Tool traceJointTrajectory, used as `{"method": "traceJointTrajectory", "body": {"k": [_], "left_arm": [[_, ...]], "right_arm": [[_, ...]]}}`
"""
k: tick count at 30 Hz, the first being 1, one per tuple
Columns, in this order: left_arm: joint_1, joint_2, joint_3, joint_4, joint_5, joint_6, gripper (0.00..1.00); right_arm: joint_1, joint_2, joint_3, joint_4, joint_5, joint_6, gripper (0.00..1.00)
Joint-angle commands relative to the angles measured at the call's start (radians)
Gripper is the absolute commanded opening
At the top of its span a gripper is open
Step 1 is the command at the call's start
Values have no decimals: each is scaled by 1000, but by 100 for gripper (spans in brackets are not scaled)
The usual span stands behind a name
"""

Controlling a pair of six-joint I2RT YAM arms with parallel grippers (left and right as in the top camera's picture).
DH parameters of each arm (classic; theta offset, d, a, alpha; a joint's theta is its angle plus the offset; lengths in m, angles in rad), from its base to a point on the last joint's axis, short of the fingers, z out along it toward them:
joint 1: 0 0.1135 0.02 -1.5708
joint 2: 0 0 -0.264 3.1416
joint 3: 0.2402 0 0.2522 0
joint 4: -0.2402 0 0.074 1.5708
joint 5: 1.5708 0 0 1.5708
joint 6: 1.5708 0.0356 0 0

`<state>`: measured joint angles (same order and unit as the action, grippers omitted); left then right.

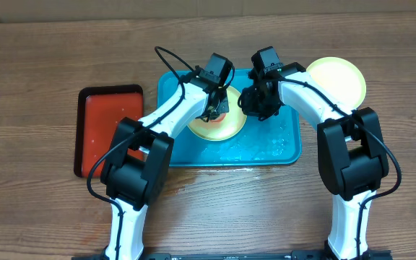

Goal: Clean dirty plates on tray and stack at the side
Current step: 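Scrub the lower yellow plate with the sponge in the left gripper, then move the sponge with the left gripper back into the red tray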

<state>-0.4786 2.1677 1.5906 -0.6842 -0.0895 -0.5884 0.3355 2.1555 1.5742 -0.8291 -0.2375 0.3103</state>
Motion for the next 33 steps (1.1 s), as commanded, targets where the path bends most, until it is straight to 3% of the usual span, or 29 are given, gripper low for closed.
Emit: {"method": "traceJointTrajectory", "body": {"k": [1, 9, 18, 25, 30, 33], "left_arm": [[11, 17, -27, -26, -206, 56, 4], [65, -10, 108, -212, -318, 61, 4], [171, -36, 341, -406, -125, 60, 4], [356, -56, 444, -615, -73, 57, 4], [518, -55, 430, -750, -74, 42, 4], [599, -55, 388, -755, -39, 40, 4]], "right_arm": [[-3, 1, -4, 4, 12, -3, 13], [-3, 1, -4, -10, 12, -3, 13], [-3, 1, -4, -10, 12, -3, 13], [-3, 1, -4, -8, 12, -3, 13], [-3, 1, -4, 6, 12, -3, 13], [-3, 1, -4, 19, 12, -3, 13]]}}
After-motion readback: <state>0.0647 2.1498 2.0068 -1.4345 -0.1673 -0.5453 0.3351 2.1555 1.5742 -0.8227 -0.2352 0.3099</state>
